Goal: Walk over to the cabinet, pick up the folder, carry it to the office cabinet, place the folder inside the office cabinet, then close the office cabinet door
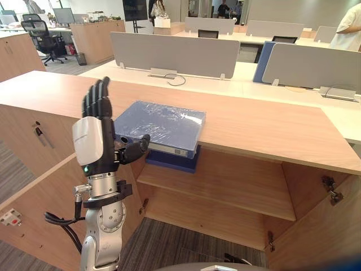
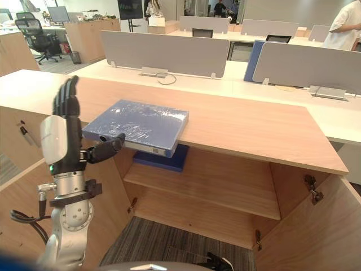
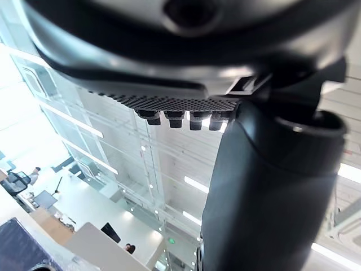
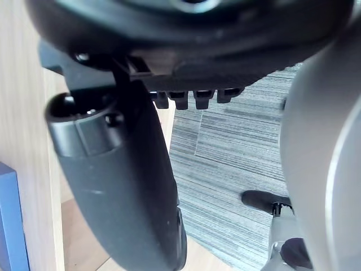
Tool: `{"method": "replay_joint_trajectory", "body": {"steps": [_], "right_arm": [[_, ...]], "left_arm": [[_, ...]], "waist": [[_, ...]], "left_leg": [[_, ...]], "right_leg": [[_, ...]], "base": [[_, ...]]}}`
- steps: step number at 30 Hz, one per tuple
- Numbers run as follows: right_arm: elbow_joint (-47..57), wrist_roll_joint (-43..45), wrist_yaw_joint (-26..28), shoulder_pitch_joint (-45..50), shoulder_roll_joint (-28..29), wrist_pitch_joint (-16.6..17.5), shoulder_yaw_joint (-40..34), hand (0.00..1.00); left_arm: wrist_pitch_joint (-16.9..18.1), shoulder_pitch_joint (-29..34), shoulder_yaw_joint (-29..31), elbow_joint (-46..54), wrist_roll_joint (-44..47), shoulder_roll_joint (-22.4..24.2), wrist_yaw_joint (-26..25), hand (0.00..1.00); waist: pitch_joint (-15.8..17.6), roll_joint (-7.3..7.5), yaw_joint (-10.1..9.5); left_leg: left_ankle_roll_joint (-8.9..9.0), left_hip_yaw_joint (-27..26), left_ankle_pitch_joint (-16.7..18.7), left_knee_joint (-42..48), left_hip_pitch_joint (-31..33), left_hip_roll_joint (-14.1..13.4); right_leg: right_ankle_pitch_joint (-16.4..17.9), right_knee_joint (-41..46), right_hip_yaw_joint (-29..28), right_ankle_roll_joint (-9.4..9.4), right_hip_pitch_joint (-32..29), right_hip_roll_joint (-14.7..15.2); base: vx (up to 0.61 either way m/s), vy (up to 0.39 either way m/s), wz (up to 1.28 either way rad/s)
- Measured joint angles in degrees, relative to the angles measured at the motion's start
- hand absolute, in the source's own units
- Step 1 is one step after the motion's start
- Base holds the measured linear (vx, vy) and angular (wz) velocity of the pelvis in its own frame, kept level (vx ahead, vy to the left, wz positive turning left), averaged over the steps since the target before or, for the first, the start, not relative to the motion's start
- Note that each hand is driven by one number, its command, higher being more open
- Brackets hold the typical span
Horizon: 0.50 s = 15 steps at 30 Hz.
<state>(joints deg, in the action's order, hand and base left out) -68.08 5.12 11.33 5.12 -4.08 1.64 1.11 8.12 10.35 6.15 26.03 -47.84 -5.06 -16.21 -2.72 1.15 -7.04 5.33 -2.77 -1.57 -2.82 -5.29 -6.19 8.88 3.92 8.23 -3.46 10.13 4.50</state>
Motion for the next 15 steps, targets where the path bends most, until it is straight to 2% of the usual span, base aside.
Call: {"method": "replay_joint_trajectory", "body": {"steps": [4,9,15], "right_arm": [[-0.3,1.7,0.0,-0.4,-0.9,0.2,0.0,1.00],[-0.3,1.8,0.0,-0.6,-1.1,0.5,0.0,1.00],[-0.3,1.8,0.0,-0.6,-1.3,1.0,0.1,1.00]], "left_arm": [[0.6,0.0,-0.4,-3.2,0.0,-2.2,1.7,1.00],[0.9,0.0,-1.1,-4.7,0.0,-5.1,2.7,1.00],[3.0,0.0,-1.5,-6.9,0.0,-9.0,3.7,1.00]], "waist": [[0.3,-1.17,0.49],[0.5,-1.48,0.96],[0.6,-1.69,1.02]], "left_leg": [[0.04,-1.0,0.0,-0.2,-0.6,-0.4],[0.08,-1.3,0.0,-0.4,-0.6,-0.6],[0.10,-2.1,0.0,-0.5,-0.6,-0.6]], "right_leg": [[0.0,0.2,-0.9,0.19,0.0,-0.3],[-0.1,0.2,-1.4,0.30,-0.3,-0.5],[-0.1,0.6,-2.3,0.31,-1.0,-0.6]], "base": [[-0.01,0.005,-0.11],[0.00,0.004,-0.06],[0.00,0.011,-0.07]]}}
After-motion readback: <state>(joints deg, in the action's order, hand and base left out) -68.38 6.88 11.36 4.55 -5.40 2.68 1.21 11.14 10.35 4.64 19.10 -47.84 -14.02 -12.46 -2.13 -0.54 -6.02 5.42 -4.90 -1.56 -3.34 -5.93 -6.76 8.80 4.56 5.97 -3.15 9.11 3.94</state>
